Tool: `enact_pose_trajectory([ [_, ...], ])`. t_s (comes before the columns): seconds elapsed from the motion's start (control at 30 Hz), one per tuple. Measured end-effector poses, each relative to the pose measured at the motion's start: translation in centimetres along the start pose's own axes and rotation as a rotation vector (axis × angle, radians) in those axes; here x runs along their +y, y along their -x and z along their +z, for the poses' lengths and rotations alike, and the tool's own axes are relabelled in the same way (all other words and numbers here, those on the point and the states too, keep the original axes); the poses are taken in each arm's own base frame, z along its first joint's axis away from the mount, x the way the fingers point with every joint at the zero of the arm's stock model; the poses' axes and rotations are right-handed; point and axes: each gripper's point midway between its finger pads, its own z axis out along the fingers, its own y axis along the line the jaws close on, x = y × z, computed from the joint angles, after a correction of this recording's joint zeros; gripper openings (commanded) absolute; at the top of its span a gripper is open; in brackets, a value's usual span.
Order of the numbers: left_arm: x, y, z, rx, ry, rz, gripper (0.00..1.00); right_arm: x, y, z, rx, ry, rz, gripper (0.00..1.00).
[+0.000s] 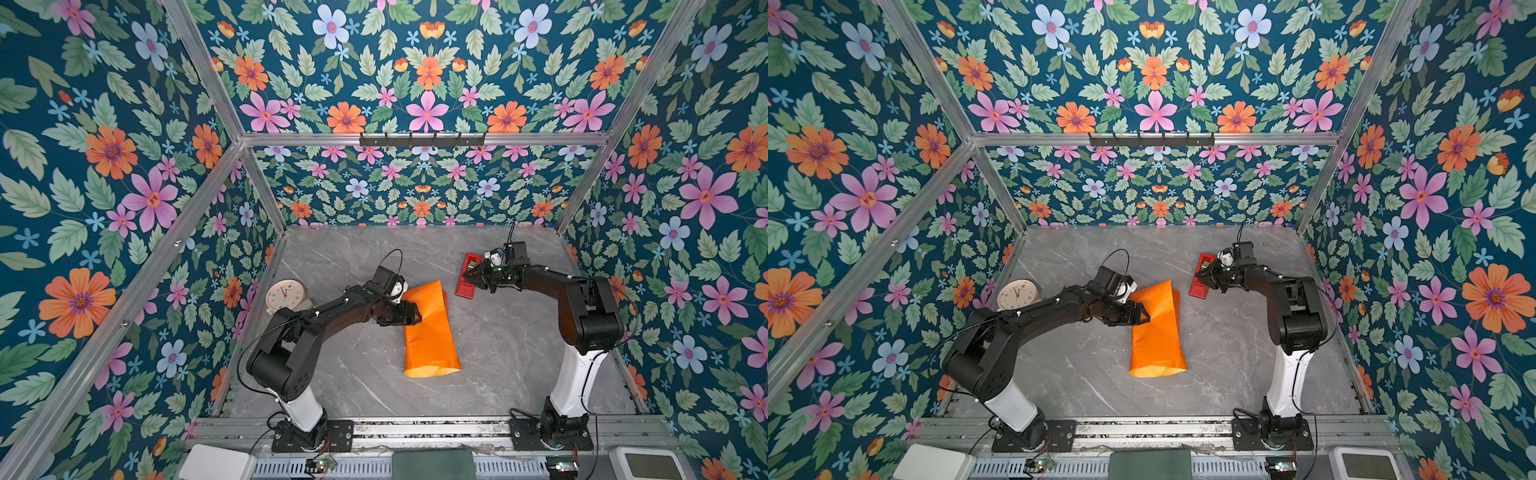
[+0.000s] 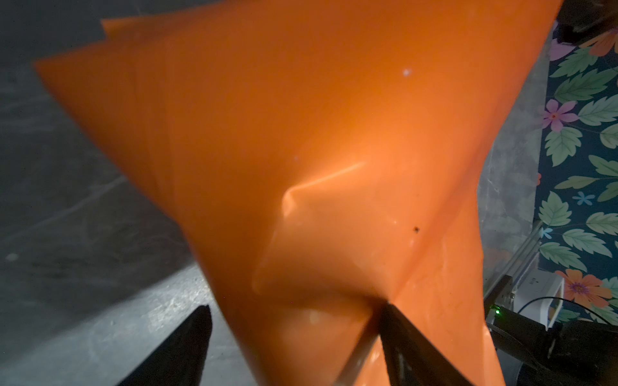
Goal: Wrap a gift box in wrapping paper
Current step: Tear off the tape with the cutter.
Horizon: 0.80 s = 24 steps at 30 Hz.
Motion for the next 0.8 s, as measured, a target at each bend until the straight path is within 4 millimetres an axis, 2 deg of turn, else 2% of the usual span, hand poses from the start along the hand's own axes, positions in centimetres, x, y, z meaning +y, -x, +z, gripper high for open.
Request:
enact_pose_trajectory([
  [0.3, -0.08, 0.11, -0.04, -0.003, -0.001, 0.001, 0.8, -0.22, 0.19, -0.55, -0.018, 0.001, 0.002, 0.25],
  [0.8, -0.12, 0.22, -0.08, -0.005, -0.001, 0.003, 0.8, -0.65, 0.1, -0.49, -0.017, 0.01, 0.022, 0.14],
])
